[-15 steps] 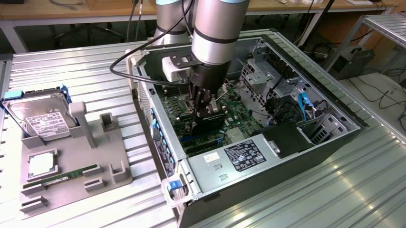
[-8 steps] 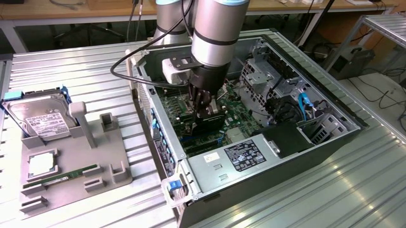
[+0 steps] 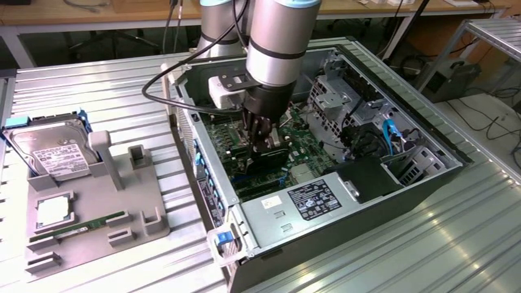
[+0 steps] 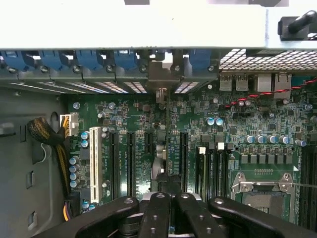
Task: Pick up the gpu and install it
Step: 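Insert the gpu into the slot, then press down on the gpu until it lock into place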
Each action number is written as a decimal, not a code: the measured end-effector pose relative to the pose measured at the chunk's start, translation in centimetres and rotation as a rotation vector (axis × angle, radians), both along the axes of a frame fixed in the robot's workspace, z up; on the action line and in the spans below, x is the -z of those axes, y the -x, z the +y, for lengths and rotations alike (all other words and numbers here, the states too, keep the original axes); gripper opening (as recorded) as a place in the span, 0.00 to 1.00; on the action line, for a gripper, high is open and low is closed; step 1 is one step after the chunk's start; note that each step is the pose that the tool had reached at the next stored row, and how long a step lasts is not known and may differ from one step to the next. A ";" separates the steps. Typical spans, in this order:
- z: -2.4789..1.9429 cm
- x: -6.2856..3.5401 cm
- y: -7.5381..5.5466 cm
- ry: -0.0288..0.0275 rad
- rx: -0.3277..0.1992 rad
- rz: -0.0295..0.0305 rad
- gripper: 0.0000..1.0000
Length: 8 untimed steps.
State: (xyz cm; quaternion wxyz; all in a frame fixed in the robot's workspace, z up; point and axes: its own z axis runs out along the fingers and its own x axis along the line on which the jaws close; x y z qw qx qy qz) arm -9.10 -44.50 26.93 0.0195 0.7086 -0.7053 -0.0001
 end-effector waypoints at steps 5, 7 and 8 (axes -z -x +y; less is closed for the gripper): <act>0.02 -0.61 0.0 -0.0018 0.000 -0.0009 0.11; 0.02 -1.72 0.0 -0.0006 0.000 -0.0003 0.11; 0.02 -2.47 0.0 -0.0006 0.000 -0.0003 0.11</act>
